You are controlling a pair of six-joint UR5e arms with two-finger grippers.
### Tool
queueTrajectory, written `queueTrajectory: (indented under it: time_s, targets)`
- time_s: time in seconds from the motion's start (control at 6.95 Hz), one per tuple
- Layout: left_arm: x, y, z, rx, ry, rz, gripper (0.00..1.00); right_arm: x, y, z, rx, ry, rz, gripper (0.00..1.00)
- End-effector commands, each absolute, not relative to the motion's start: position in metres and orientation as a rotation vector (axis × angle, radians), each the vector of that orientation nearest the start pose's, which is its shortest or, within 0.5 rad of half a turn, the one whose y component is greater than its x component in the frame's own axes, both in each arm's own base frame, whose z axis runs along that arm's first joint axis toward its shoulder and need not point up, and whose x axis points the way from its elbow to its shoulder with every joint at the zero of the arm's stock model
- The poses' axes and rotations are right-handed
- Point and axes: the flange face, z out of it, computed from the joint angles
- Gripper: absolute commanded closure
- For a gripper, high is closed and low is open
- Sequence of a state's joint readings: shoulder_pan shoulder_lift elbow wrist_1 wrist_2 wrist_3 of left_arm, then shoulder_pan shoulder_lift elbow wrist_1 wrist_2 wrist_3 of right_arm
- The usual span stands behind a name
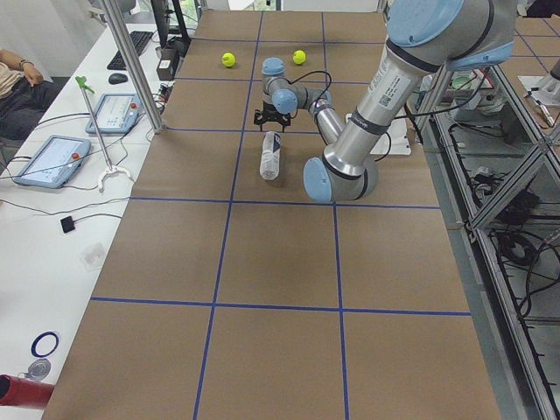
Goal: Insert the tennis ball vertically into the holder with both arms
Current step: 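Close the left gripper on the can's open end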
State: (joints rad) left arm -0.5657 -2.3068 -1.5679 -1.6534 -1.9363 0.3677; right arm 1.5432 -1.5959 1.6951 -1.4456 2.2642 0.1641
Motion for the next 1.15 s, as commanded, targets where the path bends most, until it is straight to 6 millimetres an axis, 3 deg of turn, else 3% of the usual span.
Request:
queueTrajectory:
  time_s: [0.0, 0.58, 1.01]
  targets:
    - [0.559, -0.467, 0.215, 0.699, 0.628, 1.428, 0.01, 0.057, -0.496, 0.601, 0.150, -0.708, 0.054, 0.00]
    - [0.581, -0.470, 0.225, 0.676, 0.628, 1.439, 0.01, 0.056, -0.494, 0.603, 0.145, -0.706, 0.054, 0.00]
    - [0.586, -0.469, 0.233, 0.662, 0.626, 1.444, 0.01, 0.056, -0.494, 0.603, 0.145, -0.708, 0.054, 0.00]
